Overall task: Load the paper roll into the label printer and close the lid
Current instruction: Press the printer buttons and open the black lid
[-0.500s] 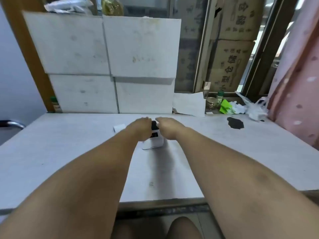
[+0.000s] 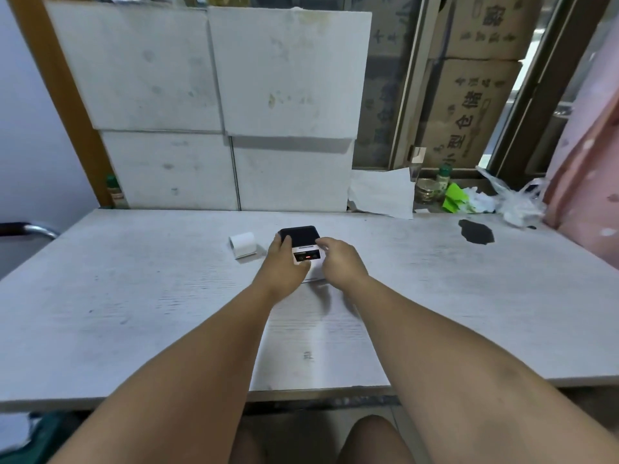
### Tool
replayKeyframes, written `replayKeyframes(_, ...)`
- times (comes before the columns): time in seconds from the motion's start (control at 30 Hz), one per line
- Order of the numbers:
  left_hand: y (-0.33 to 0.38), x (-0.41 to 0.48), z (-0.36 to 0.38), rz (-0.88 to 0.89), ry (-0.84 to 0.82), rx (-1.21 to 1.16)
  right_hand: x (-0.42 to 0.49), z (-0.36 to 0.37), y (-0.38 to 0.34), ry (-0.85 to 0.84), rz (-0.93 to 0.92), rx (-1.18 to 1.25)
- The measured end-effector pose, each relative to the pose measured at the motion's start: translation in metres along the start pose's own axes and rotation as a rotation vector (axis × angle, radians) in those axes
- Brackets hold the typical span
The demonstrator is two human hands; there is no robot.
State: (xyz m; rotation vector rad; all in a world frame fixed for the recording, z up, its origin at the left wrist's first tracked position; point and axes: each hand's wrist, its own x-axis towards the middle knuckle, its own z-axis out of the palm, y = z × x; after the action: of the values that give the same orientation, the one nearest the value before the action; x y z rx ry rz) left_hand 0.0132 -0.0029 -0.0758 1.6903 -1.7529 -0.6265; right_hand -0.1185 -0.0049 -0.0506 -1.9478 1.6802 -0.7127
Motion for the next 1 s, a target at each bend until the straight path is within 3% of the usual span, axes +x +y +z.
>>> replayKeyframes(0.17,0.0,-0.012,0.016,-0.031,0.129,-0.378,-0.003,0.006,0.007,0.071,0.139,0.358)
replayKeyframes(0.37,0.002,-0.022,0.017,-0.047,0.234,-0.387,0.006,0.016,0.01,0.232,0.42,0.542)
replayKeyframes(0.53,0.001,-0.025,0.017,-0.073,0.305,-0.346,0.008,0.026,0.018,0.224,0.356,0.568)
replayKeyframes(0.7,-0.001,-0.022,0.015,-0.187,0.356,-0.451,0.005,0.033,0.024,0.287,0.31,0.531)
replayKeyframes(1.0,-0.008,-0.015,0.019,-0.172,0.355,-0.351,0.004,0.03,0.033,0.249,0.239,0.541)
